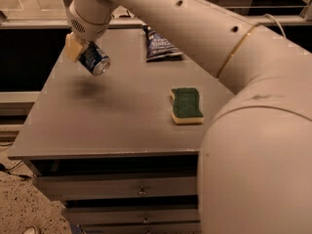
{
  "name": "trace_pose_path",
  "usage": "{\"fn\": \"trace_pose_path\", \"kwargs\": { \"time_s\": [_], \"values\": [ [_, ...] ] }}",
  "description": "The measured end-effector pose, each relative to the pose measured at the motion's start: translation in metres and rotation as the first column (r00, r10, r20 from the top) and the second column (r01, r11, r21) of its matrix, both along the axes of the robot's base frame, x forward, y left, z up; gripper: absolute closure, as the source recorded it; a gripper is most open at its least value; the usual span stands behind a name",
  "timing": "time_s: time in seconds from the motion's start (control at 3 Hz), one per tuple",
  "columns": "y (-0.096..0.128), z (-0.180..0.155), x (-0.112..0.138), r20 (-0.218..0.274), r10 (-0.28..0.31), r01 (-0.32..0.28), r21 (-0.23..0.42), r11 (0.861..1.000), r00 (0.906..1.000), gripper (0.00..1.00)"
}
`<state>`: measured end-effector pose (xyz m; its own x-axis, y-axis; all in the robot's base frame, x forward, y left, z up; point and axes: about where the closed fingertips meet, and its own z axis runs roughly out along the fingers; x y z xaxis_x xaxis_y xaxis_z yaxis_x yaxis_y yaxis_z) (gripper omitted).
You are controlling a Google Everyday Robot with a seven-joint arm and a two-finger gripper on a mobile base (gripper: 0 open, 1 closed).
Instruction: Place pepsi can upright
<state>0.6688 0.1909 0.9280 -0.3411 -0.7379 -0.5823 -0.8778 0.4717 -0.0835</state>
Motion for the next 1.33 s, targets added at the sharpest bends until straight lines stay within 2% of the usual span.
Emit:
{"fn": "trace_pose_path", "kwargs": {
  "time_s": [0.33, 0.67, 1.0, 1.33],
  "values": [
    [-0.007, 0.025, -0.008, 0.071, 0.049, -0.062, 0.202, 0.977, 0.9963, 1.00],
    [-0.012, 0.047, -0.014, 0.178, 0.063, -0.134, 0.425, 0.895, 0.9821, 1.00],
    [-0.017, 0.056, -0.020, 0.227, 0.052, -0.170, 0.536, 0.827, 0.9724, 1.00],
    [-0.014, 0.062, -0.024, 0.243, 0.060, -0.186, 0.539, 0.821, 0.9681, 1.00]
  ]
}}
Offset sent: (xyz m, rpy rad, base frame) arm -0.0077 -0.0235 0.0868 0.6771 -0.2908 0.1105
